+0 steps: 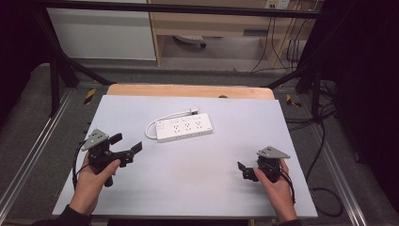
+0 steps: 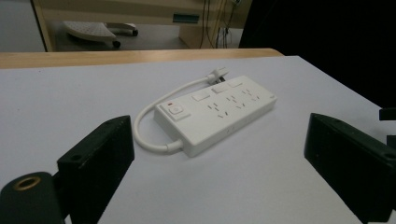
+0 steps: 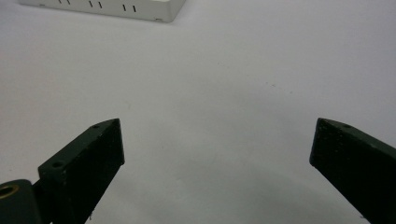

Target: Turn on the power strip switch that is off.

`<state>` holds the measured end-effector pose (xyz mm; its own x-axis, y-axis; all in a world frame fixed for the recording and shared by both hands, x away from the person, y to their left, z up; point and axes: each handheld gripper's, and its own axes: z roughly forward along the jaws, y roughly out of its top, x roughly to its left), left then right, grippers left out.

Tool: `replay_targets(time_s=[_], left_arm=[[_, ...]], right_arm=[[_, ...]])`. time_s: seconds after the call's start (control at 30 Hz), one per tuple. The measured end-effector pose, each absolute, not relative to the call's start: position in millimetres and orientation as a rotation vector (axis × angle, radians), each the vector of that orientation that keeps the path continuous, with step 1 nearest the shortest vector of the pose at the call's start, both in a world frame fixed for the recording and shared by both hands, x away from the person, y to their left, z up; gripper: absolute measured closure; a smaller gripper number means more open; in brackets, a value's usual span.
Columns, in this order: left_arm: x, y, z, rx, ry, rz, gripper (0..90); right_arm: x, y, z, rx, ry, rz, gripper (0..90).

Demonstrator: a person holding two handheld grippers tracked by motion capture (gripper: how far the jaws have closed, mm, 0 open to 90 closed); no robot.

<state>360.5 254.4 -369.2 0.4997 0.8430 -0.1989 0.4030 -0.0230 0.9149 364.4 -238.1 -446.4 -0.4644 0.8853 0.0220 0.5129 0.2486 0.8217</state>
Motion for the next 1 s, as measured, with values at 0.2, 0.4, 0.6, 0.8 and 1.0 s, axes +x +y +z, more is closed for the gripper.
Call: replay_targets(time_s=[0.2, 0.4, 0.6, 0.8, 1.0], left_arm=[[367, 243, -364, 1.652, 1.073, 0.504, 8.4], [373, 232, -358, 1.654, 1.058, 0.516, 8.4], [379, 223, -354, 1.66, 1.049, 0.52, 8.9], [386, 215, -351, 1.675, 1.039, 0.526, 9.0], [392, 208, -348, 1.683, 1.029, 0.525, 8.7]], right_arm=[[364, -238, -446, 1.267, 2.081, 1.109, 3.5], [365, -237, -446, 1.261, 2.086, 1.115, 3.5], [366, -237, -446, 1.252, 2.092, 1.122, 3.5], [365, -236, -446, 1.247, 2.095, 1.124, 3.5], [364, -236, -445, 1.25, 2.094, 1.12, 3.4]])
